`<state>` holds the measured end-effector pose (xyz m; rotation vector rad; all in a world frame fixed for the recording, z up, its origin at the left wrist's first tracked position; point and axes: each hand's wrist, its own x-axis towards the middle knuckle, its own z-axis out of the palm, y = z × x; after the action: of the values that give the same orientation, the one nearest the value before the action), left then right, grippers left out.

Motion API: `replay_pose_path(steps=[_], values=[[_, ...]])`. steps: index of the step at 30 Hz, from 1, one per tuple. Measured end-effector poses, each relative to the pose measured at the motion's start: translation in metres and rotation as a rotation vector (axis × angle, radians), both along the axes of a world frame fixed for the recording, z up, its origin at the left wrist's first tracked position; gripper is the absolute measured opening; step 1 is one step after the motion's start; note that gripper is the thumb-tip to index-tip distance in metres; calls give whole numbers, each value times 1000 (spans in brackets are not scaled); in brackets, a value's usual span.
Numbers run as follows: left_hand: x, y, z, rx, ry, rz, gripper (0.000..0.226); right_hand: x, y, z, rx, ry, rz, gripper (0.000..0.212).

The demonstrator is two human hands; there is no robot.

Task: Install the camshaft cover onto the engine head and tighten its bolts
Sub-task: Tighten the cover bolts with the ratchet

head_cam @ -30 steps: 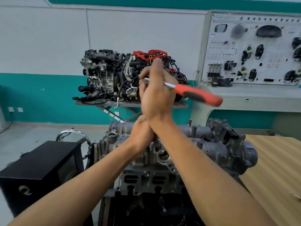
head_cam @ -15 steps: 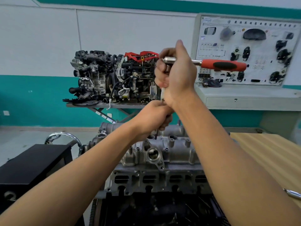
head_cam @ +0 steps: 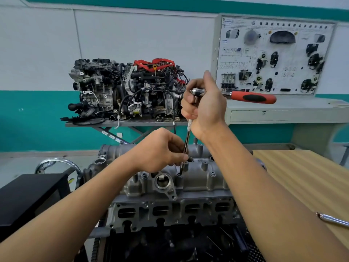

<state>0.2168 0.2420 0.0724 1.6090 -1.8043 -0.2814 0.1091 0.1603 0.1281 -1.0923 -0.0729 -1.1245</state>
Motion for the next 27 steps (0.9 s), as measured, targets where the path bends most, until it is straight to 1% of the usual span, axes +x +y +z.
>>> replay_pose_path(steps=[7,9,11,13,15,16,17,19,21,23,25,27], values=[[6,-1,-11,-47,63,15,7,7,-5,-3,-47,34,85,53],[6,-1,-13,-46,79,19,6,6,-10,-2,-81,64,215,54],[7,1,-14,-32,97,22,5,5,-15,-1,-112,110,425,59],[7,1,-14,-22,102,22,4,6,-21,-1,-72,110,591,64],[5,1,-14,-20,95,35,4,8,-25,-1,9,71,673,68],[4,1,-13,-19,90,43,6,9,-25,-1,25,62,672,68],[4,1,-13,-15,94,49,8,11,-24,0,22,65,639,67],[4,2,-13,-11,122,56,9,15,-17,0,-31,67,505,62],[5,4,-16,-19,152,54,8,17,-6,-3,-126,41,321,55],[3,6,-19,-22,169,52,3,18,5,-8,-177,9,122,53],[1,8,-21,-30,156,63,4,18,14,-10,-169,-4,-62,54],[0,8,-21,-26,125,73,7,18,21,-11,-149,-12,-191,55]])
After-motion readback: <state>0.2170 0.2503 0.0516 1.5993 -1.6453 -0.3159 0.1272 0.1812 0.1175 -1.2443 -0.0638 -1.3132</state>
